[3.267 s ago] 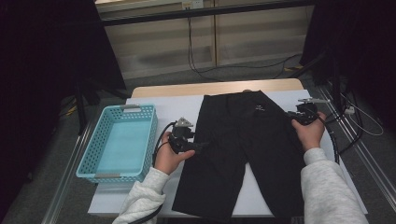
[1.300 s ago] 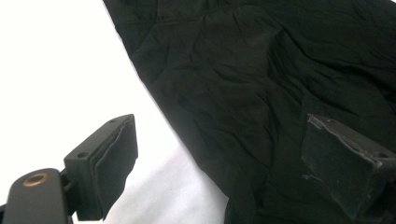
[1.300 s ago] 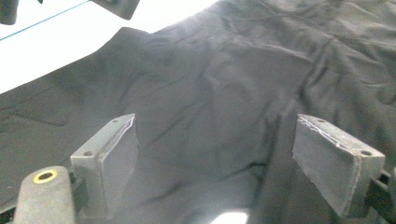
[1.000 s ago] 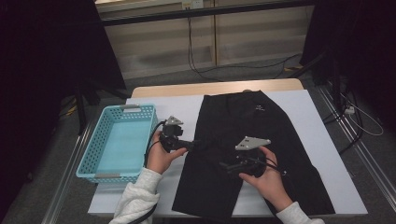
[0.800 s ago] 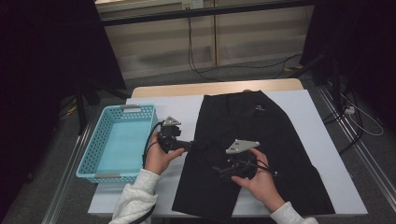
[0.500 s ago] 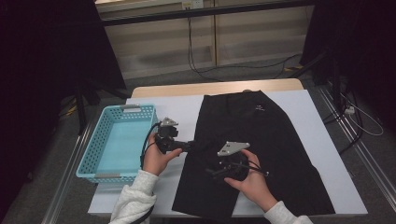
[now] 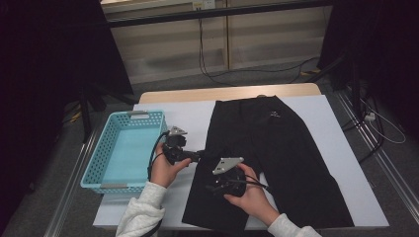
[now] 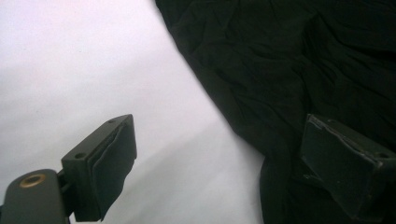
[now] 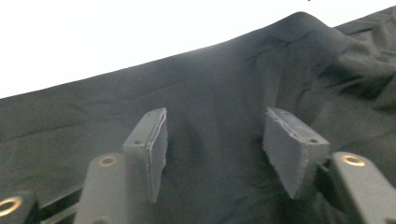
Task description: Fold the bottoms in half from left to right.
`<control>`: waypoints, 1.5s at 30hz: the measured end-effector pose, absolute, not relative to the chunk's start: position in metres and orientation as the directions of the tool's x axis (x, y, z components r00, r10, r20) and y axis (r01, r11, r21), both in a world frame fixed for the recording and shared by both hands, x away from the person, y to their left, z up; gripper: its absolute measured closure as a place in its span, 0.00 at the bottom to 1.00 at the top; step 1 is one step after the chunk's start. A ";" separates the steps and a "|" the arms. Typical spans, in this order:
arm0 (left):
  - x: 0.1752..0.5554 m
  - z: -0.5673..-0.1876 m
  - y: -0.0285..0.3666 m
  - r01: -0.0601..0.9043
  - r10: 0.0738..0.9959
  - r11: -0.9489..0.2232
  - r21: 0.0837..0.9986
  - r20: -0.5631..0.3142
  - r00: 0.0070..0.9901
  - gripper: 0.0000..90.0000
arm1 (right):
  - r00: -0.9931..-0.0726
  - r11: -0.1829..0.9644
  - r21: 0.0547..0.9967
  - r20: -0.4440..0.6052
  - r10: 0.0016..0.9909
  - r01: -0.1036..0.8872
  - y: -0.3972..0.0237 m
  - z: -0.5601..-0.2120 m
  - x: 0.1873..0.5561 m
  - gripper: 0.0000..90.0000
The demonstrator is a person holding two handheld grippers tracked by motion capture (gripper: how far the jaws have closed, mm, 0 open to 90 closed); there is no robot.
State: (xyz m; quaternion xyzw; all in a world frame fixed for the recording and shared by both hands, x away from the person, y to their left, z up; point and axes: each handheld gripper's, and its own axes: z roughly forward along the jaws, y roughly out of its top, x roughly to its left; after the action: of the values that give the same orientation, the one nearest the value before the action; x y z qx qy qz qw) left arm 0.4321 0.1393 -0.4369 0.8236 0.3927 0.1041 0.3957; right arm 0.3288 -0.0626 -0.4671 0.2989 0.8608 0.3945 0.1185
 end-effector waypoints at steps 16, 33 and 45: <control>0.433 -0.437 0.136 0.554 0.717 -0.392 0.735 -0.133 0.684 0.12 | -0.798 0.483 0.739 0.120 0.590 0.469 -0.087 -0.464 0.329 1.00; 0.436 -0.444 0.122 0.591 0.715 -0.357 0.724 -0.195 0.671 0.19 | -0.796 0.442 0.759 0.163 0.582 0.479 -0.104 -0.460 0.324 0.97; 0.401 -0.448 0.126 0.581 0.697 -0.405 0.706 -0.173 0.696 0.14 | -0.686 0.358 0.787 0.112 0.719 0.503 -0.131 -0.443 0.344 0.48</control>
State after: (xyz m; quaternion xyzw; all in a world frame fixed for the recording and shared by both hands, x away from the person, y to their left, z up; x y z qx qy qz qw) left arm 0.4011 0.1260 -0.4484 0.8347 0.3826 0.0744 0.3890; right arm 0.3438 -0.1311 -0.4426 0.3750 0.8141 0.4248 0.1271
